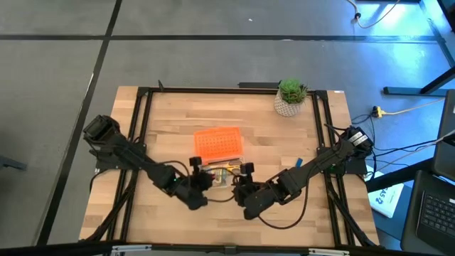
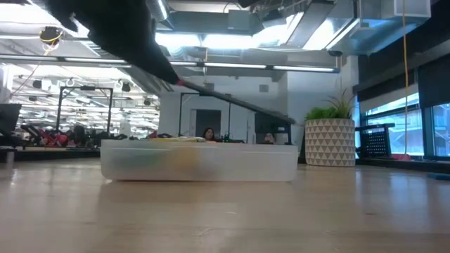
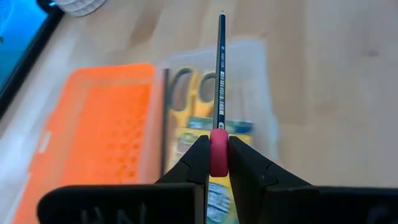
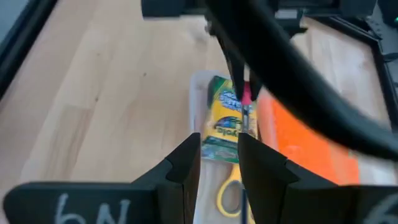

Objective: Pack school essentials
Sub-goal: Put the black pencil into the supply box, then put the blue eraser into the supply box

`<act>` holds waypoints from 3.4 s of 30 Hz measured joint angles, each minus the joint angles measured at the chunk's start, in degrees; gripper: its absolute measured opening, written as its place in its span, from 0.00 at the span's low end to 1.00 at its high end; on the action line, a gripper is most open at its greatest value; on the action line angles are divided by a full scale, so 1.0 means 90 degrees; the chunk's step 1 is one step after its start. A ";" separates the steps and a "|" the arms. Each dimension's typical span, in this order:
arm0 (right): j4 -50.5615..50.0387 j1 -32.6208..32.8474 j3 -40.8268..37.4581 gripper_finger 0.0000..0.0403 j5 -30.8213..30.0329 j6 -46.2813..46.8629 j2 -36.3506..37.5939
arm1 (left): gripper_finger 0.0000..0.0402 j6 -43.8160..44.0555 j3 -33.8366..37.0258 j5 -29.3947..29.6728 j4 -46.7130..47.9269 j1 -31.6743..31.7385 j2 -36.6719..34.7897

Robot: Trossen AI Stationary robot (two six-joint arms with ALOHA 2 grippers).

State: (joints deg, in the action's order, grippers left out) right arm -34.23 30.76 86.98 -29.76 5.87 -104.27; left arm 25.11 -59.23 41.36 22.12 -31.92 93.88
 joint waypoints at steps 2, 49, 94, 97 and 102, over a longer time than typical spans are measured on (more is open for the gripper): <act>0.0004 0.0000 0.0000 0.27 -0.0068 0.0064 0.0000 | 0.09 -0.0022 -0.0004 0.0001 0.0108 0.0150 -0.0002; 0.0000 0.0002 0.0000 0.27 -0.0070 0.0393 0.0000 | 0.09 -0.0016 -0.0004 -0.0503 0.1603 0.0765 -0.0169; 0.0245 0.0002 0.0000 0.27 0.1072 0.1014 0.0000 | 0.29 0.0477 -0.0003 -0.1204 0.1665 0.0604 -0.0451; 0.0189 0.0004 0.0000 0.27 0.1108 0.1500 0.0000 | 0.29 0.0621 -0.0004 -0.1202 0.1696 0.0391 -0.0627; -0.0890 -0.0040 0.0002 0.27 0.1118 0.3050 0.0026 | 0.29 0.0869 -0.0004 -0.1204 0.1797 0.0063 -0.1006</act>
State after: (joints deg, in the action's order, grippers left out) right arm -42.24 30.40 87.00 -19.70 33.32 -104.03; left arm 32.93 -59.27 30.52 38.29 -31.35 84.83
